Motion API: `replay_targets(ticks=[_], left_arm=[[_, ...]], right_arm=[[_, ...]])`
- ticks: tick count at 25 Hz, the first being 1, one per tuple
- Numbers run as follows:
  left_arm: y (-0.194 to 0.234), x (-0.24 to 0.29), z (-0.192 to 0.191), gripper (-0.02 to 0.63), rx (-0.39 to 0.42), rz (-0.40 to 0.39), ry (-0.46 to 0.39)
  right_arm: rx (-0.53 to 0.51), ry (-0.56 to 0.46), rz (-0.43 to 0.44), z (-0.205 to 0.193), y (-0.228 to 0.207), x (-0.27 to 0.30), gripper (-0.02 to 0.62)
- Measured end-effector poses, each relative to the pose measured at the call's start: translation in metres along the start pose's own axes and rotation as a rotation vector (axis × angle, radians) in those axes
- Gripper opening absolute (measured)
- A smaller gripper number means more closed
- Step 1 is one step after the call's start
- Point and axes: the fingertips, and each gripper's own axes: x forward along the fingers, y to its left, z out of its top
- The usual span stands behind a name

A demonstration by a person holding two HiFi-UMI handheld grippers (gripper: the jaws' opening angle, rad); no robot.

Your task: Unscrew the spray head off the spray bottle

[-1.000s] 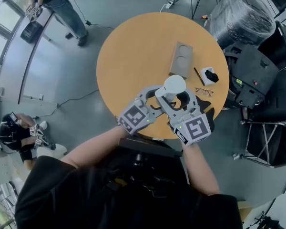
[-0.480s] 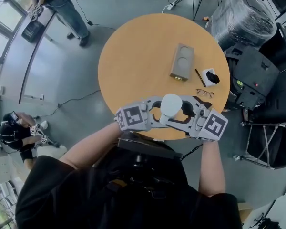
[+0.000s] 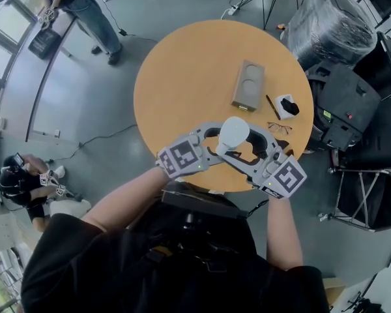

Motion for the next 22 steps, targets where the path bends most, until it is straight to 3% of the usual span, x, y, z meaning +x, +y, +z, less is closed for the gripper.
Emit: replay_targets(ticks=[5,7,16,22], left_arm=[[0.030,-0.001,-0.010,0.305,-0.023,0.163,0.071],[0.043,-0.004,-0.012,0.305,-0.038,0.231,0.092],[0.064,-0.003,-0.019,0.307,-0.067,0.414,0.131],[0.068,-0.007,-0.020,0.307,-0.079,0.454,0.133]], right_arm=[[-0.038,-0.020,-0.276,0.004,-0.029,-0.010,0.321],[-0.047,-0.013,-0.341,0.004,-0.033,-0.006,0.319],[-0.032,0.052,-0.514,-0.012,-0.045,0.015,0.319],[-0.028,0.064,-0.576,-0.015,-0.058,0.022,0.307]])
